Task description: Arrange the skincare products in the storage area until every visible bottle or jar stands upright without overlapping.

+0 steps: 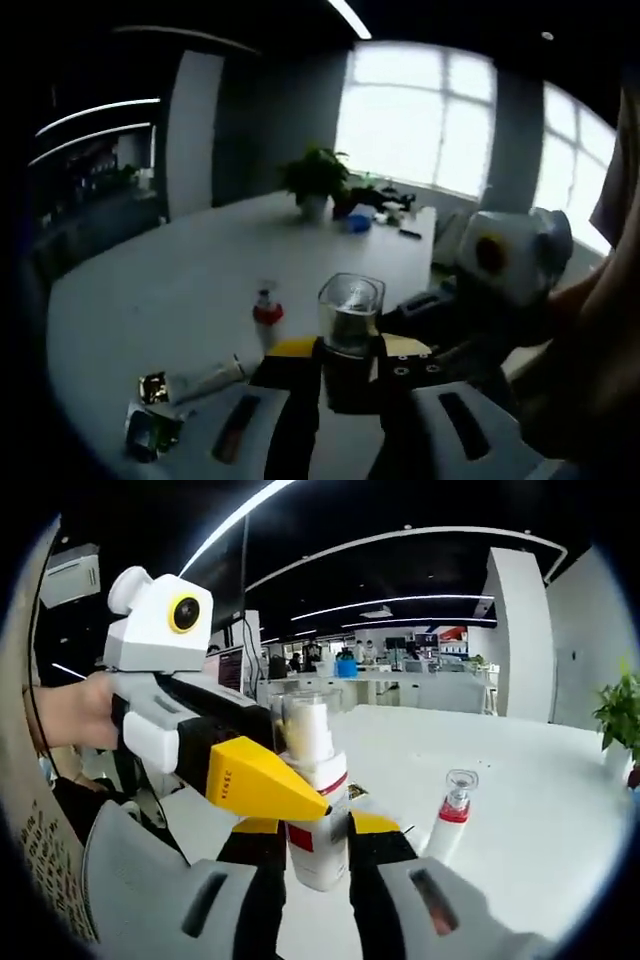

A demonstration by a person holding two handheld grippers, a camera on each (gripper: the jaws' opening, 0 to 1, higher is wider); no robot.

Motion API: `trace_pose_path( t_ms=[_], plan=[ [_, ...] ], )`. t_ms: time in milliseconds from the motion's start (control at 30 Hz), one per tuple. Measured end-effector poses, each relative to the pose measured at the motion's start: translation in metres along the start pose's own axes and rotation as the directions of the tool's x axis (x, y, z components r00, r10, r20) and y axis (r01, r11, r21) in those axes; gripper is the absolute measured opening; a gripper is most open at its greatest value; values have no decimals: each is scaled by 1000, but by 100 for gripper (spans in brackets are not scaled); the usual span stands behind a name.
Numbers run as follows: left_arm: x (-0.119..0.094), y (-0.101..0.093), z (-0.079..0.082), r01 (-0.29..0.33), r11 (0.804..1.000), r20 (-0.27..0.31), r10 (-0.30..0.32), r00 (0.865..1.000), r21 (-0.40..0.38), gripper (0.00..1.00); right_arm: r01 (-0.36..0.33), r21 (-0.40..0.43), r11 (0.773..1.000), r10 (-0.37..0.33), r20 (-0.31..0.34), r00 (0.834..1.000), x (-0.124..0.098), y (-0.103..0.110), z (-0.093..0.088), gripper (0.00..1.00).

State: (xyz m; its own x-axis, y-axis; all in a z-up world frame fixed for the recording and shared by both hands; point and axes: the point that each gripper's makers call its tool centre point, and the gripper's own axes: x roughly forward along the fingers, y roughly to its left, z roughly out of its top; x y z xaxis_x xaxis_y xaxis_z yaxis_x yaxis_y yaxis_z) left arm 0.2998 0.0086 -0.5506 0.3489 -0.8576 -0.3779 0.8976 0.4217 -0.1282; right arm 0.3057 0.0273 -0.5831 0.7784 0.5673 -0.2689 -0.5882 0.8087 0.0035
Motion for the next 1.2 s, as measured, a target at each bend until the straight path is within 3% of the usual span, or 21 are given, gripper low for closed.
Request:
trace_pose_path(
  t_ms=[667,1200],
  plan=[
    [31,3,-32,-11,993,-114,24,993,118,19,63,-48,997,-68,-127,990,11,-18,-42,22],
    [59,17,-75,15,995,-200,4,980,95,19,72,-33,997,-78,-250,965,30,-30,-93,22]
  ],
)
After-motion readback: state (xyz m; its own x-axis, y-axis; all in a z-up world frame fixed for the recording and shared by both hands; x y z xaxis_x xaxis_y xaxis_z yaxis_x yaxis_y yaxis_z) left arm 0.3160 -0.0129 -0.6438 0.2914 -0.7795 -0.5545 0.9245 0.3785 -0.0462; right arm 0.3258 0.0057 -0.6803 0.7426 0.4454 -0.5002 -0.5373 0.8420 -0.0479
